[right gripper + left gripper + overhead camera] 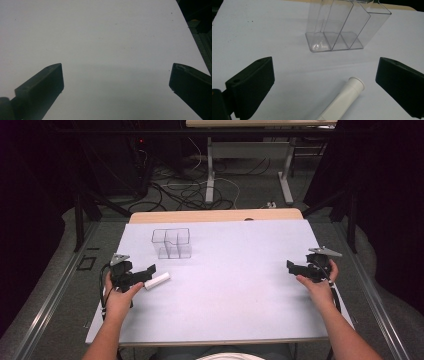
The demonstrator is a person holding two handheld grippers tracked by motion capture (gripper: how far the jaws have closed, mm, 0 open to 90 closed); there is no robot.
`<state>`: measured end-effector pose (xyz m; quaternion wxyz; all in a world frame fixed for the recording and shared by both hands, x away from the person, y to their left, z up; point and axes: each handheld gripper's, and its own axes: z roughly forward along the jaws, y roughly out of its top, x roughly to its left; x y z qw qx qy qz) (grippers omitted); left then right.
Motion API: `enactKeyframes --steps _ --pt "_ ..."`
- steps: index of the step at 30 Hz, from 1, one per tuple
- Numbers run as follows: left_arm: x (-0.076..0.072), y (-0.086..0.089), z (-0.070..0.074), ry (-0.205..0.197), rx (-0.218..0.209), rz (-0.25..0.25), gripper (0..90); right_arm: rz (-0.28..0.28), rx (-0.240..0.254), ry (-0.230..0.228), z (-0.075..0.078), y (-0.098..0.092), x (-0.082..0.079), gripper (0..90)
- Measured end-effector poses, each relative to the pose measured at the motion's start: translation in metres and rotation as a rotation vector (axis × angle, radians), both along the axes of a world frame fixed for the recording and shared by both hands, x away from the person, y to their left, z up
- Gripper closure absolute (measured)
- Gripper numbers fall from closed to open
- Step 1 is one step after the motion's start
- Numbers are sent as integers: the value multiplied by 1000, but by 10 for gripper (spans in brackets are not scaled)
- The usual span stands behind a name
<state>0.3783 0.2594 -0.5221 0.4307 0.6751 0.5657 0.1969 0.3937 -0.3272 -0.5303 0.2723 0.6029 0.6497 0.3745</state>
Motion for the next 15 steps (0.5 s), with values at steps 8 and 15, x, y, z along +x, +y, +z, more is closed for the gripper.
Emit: enactKeyframes --steps 8,15 --pt "3 -1 4 8 -44 -14 22 4 39 5 0 0 -5 0" --pt "4 0 12 -16 -51 -5 39 16 41 1 0 8 -6 0"
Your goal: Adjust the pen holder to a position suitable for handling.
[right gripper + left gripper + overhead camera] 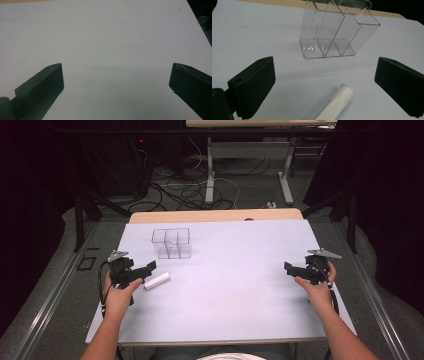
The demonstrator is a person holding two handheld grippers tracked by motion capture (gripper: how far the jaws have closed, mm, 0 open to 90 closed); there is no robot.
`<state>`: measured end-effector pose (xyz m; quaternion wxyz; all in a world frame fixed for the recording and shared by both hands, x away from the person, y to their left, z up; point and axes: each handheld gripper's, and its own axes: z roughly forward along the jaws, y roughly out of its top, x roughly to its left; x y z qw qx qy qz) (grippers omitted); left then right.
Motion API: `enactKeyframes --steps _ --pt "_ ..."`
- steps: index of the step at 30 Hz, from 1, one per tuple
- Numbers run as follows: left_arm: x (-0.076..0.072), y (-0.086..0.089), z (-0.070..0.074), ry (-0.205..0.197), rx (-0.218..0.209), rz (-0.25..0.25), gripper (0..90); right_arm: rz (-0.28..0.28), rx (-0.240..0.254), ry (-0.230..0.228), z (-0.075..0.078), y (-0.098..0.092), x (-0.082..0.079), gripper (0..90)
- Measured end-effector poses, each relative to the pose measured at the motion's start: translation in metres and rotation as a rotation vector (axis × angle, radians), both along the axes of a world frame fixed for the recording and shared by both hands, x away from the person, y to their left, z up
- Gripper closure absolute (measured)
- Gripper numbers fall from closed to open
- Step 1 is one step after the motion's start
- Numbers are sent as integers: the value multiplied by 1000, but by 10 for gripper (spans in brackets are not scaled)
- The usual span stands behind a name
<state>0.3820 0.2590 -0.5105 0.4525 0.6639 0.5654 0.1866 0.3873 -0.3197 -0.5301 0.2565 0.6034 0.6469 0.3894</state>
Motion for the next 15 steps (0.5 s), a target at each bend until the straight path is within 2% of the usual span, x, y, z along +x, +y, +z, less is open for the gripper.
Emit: enactKeyframes --steps 2,6,12,15 --pt "1 0 4 -6 9 2 42 10 -2 -3 0 3 -2 0" --pt "4 -3 16 -23 26 32 67 34 -46 -39 2 6 -5 0" --pt "14 -8 31 -43 53 63 116 37 -41 -51 4 7 -4 0" --pt "21 -10 37 -48 46 79 163 37 -42 -52 4 8 -5 1"
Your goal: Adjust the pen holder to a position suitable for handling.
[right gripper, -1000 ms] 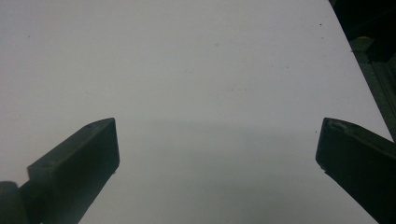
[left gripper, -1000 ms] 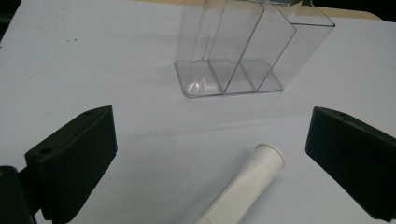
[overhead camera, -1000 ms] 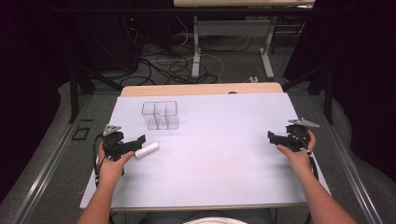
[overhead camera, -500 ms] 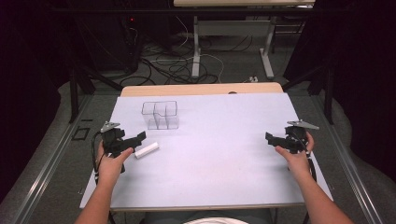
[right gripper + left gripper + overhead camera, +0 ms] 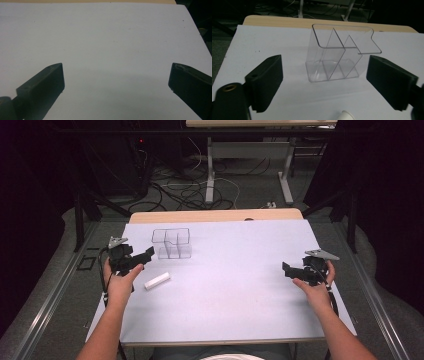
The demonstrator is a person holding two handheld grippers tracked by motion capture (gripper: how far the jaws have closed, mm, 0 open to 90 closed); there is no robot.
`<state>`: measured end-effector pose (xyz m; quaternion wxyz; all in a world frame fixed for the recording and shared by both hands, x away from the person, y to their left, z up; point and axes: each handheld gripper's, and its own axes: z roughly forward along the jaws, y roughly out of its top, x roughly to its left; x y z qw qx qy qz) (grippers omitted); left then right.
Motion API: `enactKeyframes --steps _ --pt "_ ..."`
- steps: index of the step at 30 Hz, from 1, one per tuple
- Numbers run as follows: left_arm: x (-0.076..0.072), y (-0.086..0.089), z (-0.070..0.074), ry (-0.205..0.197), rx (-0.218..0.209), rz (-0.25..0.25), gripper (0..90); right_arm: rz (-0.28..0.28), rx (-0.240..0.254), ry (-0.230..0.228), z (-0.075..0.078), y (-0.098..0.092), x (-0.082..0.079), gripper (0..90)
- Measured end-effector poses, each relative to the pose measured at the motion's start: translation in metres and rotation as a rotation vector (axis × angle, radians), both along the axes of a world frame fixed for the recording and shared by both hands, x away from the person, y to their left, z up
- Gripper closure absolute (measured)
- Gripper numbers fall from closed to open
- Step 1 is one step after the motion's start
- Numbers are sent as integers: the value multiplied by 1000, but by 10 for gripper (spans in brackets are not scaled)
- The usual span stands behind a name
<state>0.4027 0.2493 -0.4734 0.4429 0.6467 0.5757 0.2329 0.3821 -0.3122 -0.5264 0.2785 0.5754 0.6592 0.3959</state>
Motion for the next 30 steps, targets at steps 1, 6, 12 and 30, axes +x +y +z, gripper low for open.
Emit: enactKeyframes --steps 1,6,12,30 --pt "3 -1 2 -6 -1 5 163 1 1 2 0 0 0 2" --pt "17 -1 12 -13 -4 42 236 -8 15 15 -1 -2 0 7" --pt "31 1 22 0 0 69 348 -18 32 23 -3 -4 0 15" --pt "71 -6 9 106 16 90 463 -12 43 50 -6 -5 1 49"
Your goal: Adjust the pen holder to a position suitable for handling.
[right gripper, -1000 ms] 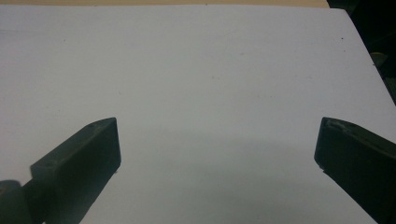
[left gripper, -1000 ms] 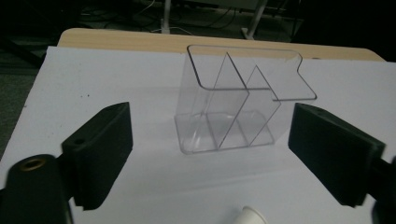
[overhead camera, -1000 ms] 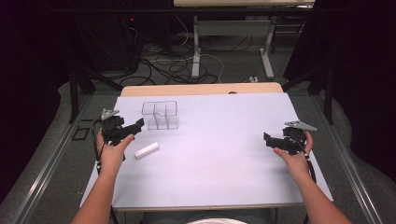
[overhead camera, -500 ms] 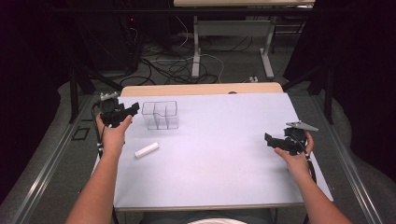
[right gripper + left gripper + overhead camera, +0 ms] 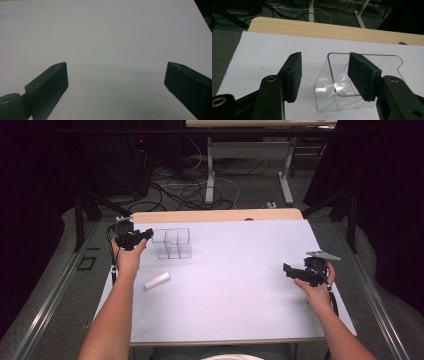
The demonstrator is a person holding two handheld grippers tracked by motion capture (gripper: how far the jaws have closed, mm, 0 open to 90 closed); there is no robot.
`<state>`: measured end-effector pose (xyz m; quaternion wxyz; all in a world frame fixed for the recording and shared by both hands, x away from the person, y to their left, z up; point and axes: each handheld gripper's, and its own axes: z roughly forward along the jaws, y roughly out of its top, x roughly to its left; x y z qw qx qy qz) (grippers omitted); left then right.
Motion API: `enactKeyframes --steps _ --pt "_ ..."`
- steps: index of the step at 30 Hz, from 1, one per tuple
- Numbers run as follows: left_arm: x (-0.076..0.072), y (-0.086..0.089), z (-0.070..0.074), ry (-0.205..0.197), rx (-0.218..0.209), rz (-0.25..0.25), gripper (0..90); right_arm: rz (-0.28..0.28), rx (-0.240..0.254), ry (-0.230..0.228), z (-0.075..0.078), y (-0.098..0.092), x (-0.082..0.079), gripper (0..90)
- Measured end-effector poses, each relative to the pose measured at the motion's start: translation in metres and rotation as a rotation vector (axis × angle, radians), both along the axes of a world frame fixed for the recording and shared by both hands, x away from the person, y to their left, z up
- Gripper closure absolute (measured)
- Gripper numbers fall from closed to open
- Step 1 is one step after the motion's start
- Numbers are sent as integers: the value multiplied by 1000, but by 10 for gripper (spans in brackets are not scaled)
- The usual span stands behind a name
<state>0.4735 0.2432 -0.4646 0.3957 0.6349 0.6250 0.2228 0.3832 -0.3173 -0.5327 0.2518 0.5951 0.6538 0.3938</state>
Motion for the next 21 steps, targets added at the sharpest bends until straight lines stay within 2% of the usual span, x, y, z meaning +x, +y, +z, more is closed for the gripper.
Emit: enactKeyframes --steps 3,10,11,16,21 --pt "3 -3 -4 22 26 -2 488 2 1 4 0 0 0 52" --pt "7 -7 -10 42 34 0 567 1 1 3 0 0 1 58" --pt "9 -9 -12 44 46 3 578 -2 2 4 -1 0 1 61" --pt "11 -11 -15 66 61 -30 653 -10 10 15 -1 -1 1 65" --pt "12 -19 -20 81 102 -61 719 -11 17 12 -1 -3 1 66"
